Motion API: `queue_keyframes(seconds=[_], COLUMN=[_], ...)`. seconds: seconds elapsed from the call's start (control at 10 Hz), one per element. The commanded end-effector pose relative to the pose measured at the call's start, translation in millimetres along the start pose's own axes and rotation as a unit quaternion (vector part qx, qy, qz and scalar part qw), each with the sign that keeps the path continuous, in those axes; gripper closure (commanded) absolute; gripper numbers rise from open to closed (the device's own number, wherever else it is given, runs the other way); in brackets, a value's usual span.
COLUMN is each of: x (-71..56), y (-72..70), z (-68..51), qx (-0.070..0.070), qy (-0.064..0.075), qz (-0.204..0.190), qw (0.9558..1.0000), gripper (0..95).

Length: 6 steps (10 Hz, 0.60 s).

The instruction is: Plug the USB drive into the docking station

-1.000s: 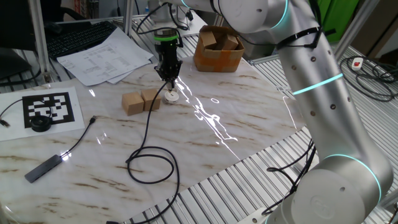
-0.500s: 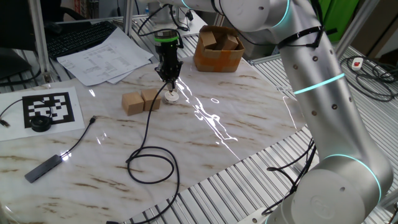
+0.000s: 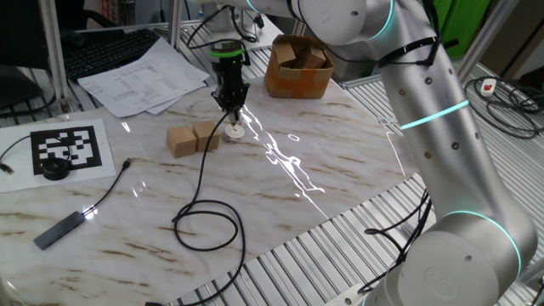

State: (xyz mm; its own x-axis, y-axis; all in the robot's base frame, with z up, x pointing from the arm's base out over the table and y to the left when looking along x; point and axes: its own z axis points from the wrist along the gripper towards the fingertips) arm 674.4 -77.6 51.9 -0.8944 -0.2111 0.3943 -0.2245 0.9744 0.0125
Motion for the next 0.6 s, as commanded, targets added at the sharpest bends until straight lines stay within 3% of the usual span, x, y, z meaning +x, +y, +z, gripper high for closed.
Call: queue_keyframes(seconds=[0.1, 0.6], x=[1.0, 1.5], y=[0.3, 1.1], z=[-0.1, -0.5], qx=[0.001, 0.005], qy=[-0.007, 0.001], qz=[0.0, 0.002], qw=[1.0, 1.0], gripper=[95.0, 95.0])
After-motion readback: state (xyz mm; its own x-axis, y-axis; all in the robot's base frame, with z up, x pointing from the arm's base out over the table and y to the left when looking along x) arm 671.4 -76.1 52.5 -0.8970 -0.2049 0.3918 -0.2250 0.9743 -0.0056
